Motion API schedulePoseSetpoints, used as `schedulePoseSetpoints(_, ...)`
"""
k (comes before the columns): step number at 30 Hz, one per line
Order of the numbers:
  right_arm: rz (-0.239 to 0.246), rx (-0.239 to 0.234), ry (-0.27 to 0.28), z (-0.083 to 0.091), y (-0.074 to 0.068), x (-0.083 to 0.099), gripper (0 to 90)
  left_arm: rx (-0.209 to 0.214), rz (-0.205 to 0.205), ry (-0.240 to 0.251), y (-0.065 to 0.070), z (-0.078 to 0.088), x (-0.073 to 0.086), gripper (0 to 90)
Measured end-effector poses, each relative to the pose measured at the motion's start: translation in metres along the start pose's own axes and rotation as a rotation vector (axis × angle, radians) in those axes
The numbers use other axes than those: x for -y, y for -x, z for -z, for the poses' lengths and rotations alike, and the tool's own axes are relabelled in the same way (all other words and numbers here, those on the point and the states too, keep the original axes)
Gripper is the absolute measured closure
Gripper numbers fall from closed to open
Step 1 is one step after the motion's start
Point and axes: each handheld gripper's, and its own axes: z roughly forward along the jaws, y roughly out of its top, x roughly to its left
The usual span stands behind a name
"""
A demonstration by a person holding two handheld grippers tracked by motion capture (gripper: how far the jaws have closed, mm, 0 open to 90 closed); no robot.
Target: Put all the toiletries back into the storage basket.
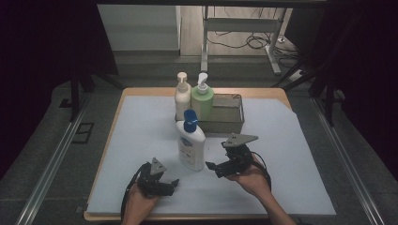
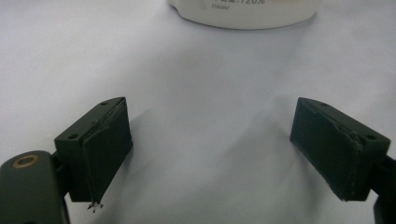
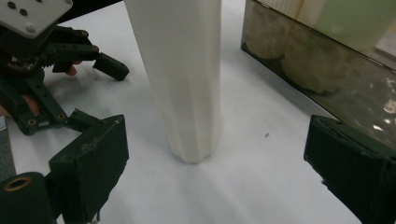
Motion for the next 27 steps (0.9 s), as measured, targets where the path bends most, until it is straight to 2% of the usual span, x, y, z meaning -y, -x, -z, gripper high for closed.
schedulePoseSetpoints(10, 0.0, -0.004, 0.016, -0.017, -0.009, -0.017, 11.5, 0.0, 0.0, 0.0, 0.0, 0.0, 0.0, 12.3)
schedulePoseSetpoints(21, 0.027, 0.027, 0.025, -0.033, -0.021, -0.039, 13.1, 0.0, 0.001, -0.001, 0.0, 0.0, 0.0, 12.3)
schedulePoseSetpoints(27, 0.019, 0.045, 0.029, -0.043, -0.024, -0.046, 14.3, 0.001, 0.001, -0.001, 0.0, 0.0, 0.0, 12.3)
